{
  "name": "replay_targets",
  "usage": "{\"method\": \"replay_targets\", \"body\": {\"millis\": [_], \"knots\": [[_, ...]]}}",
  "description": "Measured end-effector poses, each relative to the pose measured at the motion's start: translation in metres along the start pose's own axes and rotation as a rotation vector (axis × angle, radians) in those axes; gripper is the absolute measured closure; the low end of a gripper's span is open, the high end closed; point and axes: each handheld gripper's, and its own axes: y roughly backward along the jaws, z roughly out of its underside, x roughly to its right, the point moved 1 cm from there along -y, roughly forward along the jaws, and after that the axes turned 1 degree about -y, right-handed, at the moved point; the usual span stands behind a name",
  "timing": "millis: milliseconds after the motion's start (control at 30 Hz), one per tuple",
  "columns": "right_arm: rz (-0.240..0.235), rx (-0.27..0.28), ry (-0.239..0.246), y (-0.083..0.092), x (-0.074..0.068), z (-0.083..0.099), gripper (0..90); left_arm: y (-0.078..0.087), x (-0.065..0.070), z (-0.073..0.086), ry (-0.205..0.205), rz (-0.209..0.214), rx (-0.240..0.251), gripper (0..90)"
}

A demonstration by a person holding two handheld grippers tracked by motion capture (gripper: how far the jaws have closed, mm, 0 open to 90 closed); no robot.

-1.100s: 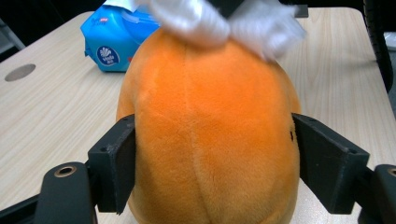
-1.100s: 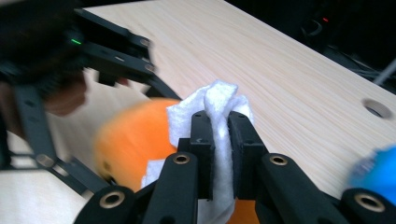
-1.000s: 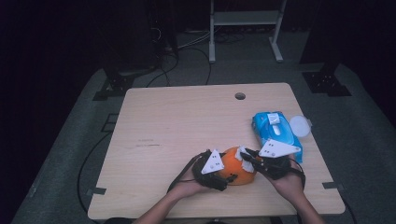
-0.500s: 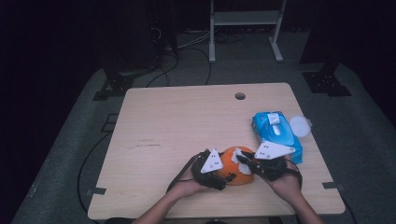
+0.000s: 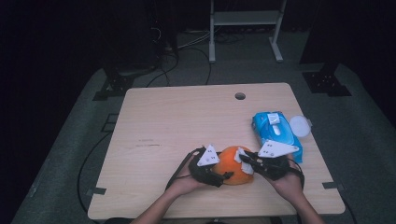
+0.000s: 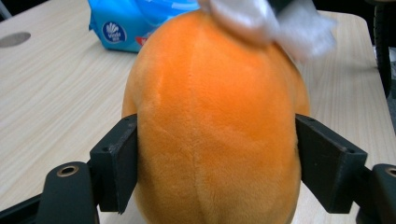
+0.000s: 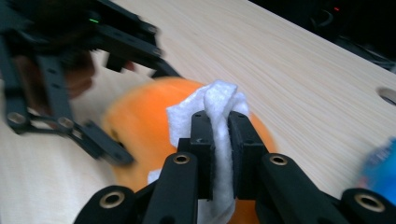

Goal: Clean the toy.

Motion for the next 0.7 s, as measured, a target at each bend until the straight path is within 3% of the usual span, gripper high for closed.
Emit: {"method": "replay_targets", "body": {"millis": [100, 167, 267, 333, 400, 500, 567, 633, 700], "knots": [[0.005, -0.002, -0.031, 0.002, 0.006, 0.005, 80.8, 0.001, -0.002, 0.0, 0.014, 0.013, 0.006, 19.2], [0.005, -0.003, -0.024, 0.001, 0.005, 0.005, 80.8, 0.001, -0.002, -0.004, 0.02, 0.024, -0.003, 12.8], [-0.027, 0.003, -0.006, -0.003, -0.005, 0.001, 80.8, 0.002, -0.004, -0.007, 0.042, 0.027, 0.009, 11.8], [-0.056, 0.0, 0.03, -0.007, -0.017, -0.003, 80.8, 0.003, -0.003, -0.004, 0.016, 0.01, 0.009, 20.1], [-0.04, -0.009, 0.059, -0.008, -0.019, -0.004, 80.8, 0.004, -0.004, -0.003, 0.019, 0.009, 0.011, 23.7], [-0.037, -0.007, 0.043, -0.006, -0.015, -0.003, 80.9, 0.005, -0.005, -0.001, 0.017, 0.007, 0.004, 24.8], [-0.003, -0.005, 0.015, 0.001, -0.002, 0.001, 80.9, 0.006, -0.006, 0.001, 0.023, 0.011, 0.003, 24.9], [0.009, -0.006, 0.0, 0.003, 0.002, 0.003, 80.9, 0.006, -0.006, 0.001, 0.025, 0.017, 0.005, 24.8], [0.005, -0.004, -0.019, 0.003, 0.005, 0.005, 80.9, 0.006, -0.008, -0.002, 0.034, 0.033, -0.002, 19.7]]}}
